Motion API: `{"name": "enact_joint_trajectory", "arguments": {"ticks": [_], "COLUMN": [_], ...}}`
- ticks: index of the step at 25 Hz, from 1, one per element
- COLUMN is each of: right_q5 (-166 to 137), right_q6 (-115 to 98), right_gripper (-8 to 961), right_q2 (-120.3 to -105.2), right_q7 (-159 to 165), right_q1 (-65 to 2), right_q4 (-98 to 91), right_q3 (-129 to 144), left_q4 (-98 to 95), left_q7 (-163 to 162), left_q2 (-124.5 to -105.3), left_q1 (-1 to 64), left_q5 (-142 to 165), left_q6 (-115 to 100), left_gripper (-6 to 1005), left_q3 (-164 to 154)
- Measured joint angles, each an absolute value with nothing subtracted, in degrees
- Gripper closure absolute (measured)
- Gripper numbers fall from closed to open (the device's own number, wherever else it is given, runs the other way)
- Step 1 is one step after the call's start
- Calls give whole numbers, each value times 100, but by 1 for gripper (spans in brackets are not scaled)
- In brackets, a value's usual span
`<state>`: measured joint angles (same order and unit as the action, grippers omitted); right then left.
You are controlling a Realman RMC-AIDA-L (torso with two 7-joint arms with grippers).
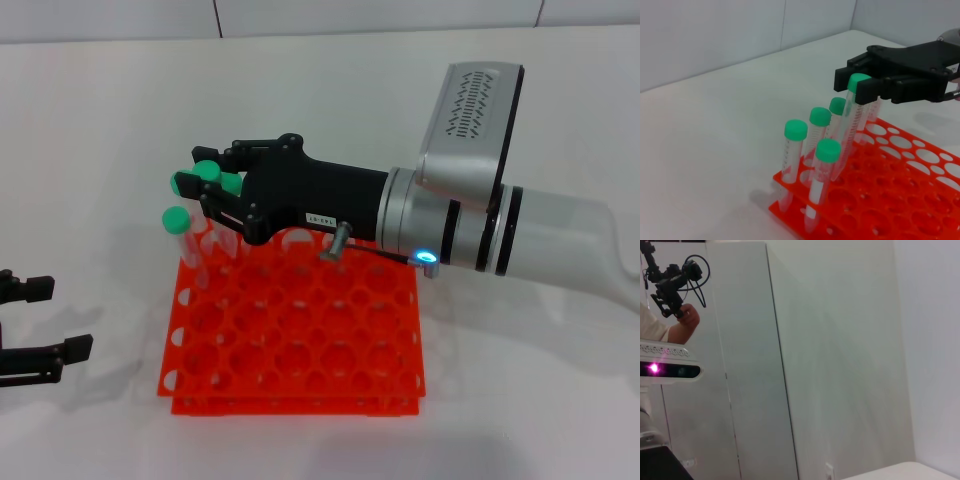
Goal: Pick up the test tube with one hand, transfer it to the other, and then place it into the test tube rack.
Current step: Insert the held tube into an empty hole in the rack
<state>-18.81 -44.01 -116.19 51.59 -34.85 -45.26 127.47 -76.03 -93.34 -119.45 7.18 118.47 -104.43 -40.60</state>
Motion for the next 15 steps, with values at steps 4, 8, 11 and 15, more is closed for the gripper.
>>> {"name": "enact_joint_trajectory", "arguments": {"ticks": [4, 8, 11, 15], "right_q5": [-1880, -1880, -1880, -1880], "right_q6": [-4403, -4410, -4412, -4412], "right_gripper": [558, 554, 551, 547], "right_q2": [-11619, -11619, -11619, -11619], "right_q7": [5159, 5179, 5197, 5203], "right_q1": [-3487, -3489, -3489, -3492], "right_q4": [-4526, -4526, -4523, -4520], "right_q3": [12752, 12758, 12767, 12777], "left_q4": [-7602, -7602, -7602, -7602], "left_q7": [-9334, -9334, -9334, -9334], "left_q2": [-11944, -11944, -11944, -11939], "left_q1": [733, 740, 742, 742], "left_q5": [11848, 11848, 11848, 11848], "left_q6": [-10441, -10441, -10441, -10431], "left_gripper": [115, 115, 115, 115], "left_q3": [-4061, -4060, -4061, -4061]}}
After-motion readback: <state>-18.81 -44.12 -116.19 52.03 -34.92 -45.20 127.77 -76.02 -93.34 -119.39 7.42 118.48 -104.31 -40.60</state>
